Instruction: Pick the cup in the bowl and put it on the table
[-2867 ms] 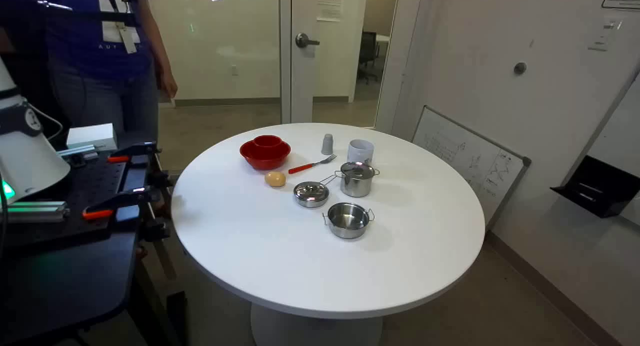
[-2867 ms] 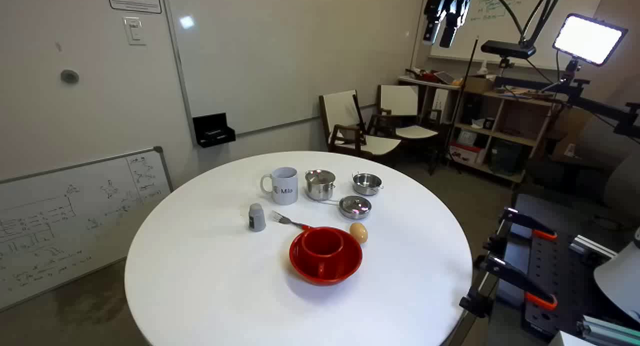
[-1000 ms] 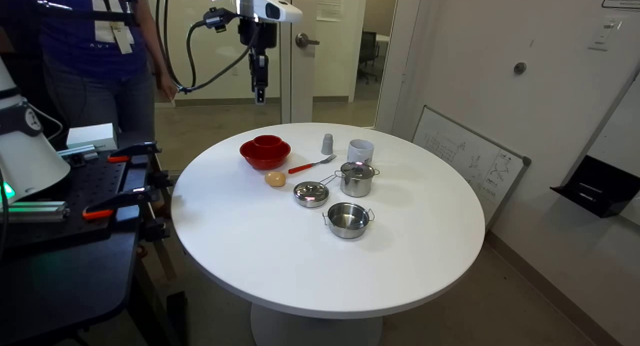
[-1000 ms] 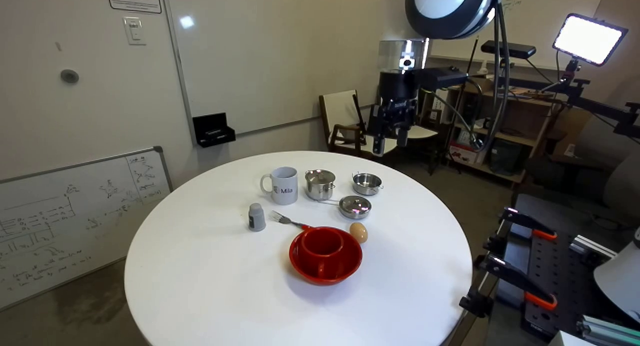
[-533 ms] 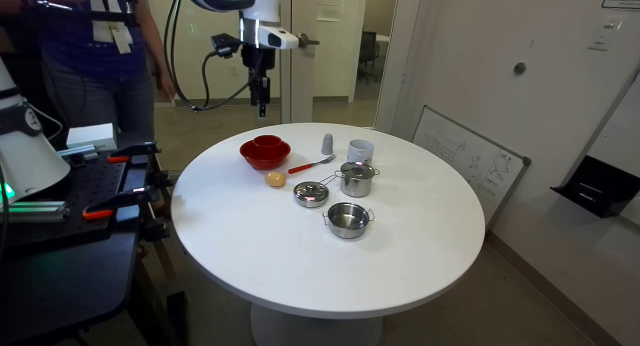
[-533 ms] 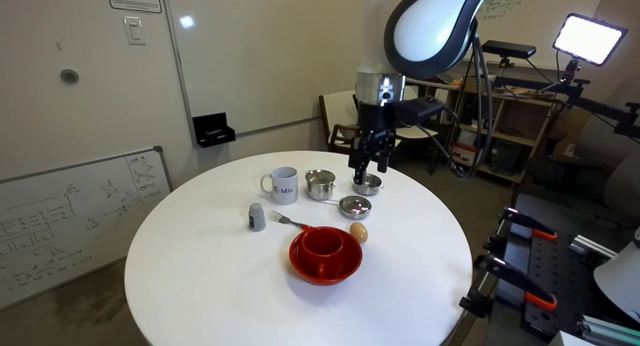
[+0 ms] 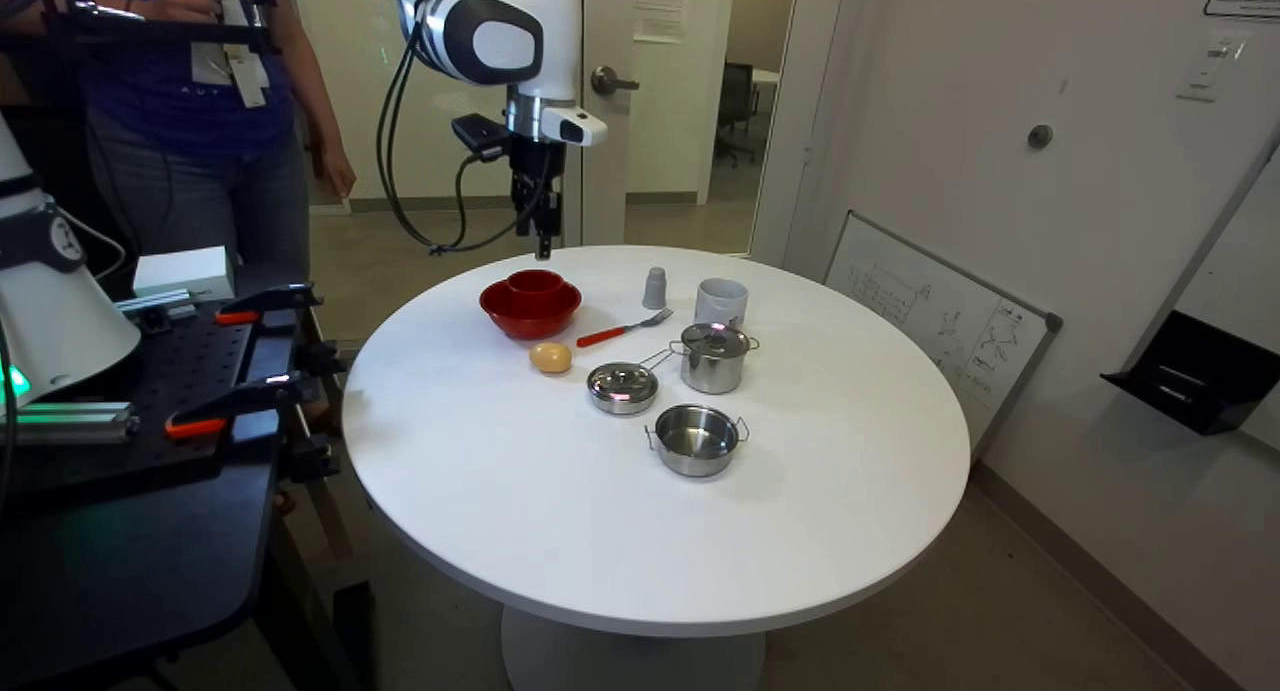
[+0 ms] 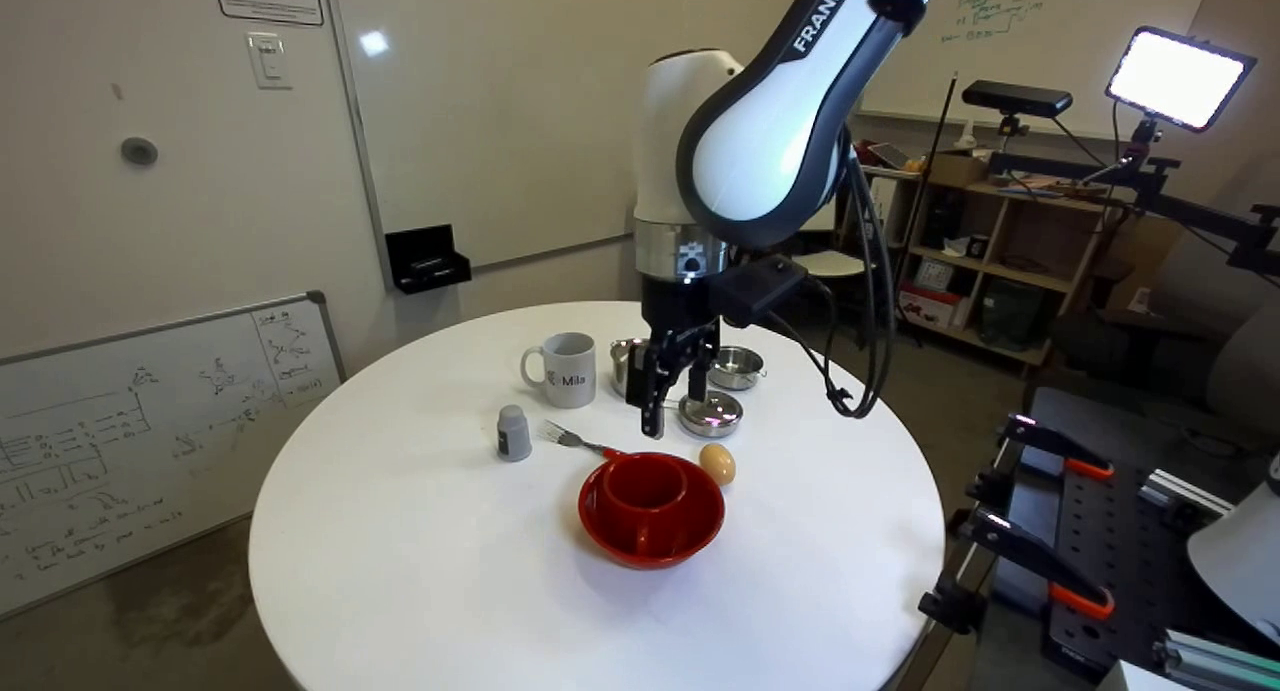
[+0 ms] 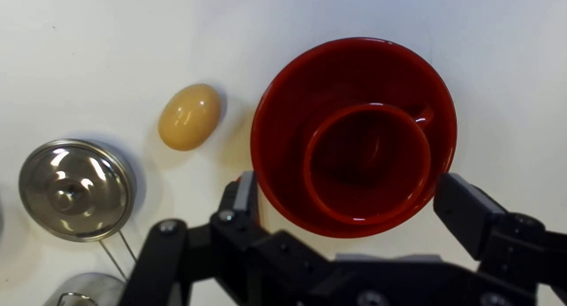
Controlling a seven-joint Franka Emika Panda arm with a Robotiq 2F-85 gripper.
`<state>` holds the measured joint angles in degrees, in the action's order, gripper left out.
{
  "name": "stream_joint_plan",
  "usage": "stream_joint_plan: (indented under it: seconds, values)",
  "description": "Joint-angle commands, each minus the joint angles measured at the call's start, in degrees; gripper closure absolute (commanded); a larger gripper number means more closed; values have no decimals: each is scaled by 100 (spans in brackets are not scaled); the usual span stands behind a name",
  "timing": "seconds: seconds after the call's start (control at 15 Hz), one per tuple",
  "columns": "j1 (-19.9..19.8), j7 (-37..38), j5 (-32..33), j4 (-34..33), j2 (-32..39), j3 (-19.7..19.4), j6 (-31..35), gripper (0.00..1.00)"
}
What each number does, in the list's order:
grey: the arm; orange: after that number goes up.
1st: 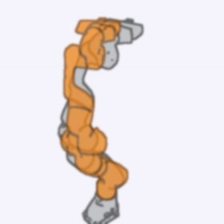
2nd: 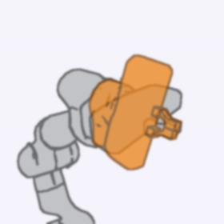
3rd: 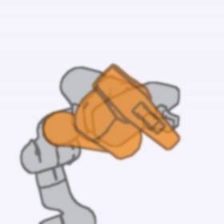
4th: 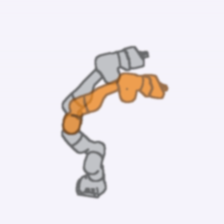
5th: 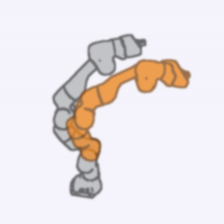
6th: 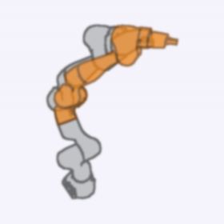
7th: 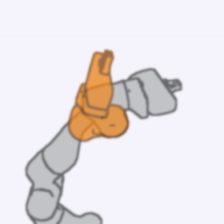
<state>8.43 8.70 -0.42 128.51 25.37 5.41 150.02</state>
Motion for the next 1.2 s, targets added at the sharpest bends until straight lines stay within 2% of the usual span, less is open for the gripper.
stream_joint_plan:
  seconds: [0.0, 0.27, 0.53, 0.73, 0.8, 0.87, 0.93, 1.13]
  values:
    - [292, 198, 292, -635, 680, -251, -20, 0]
    - [475, 322, 492, -931, 1097, -516, -79, 0]
    - [504, 330, 445, -1082, 1355, -583, -90, 0]
    - [492, 343, 403, -1164, 1484, -602, -90, 6]
    - [467, 339, 371, -1182, 1514, -585, -83, 14]
    - [457, 342, 357, -1199, 1540, -581, -84, 18]
    - [449, 354, 342, -1204, 1558, -577, -75, 36]
    - [426, 391, 302, -1222, 1592, -566, -78, 58]
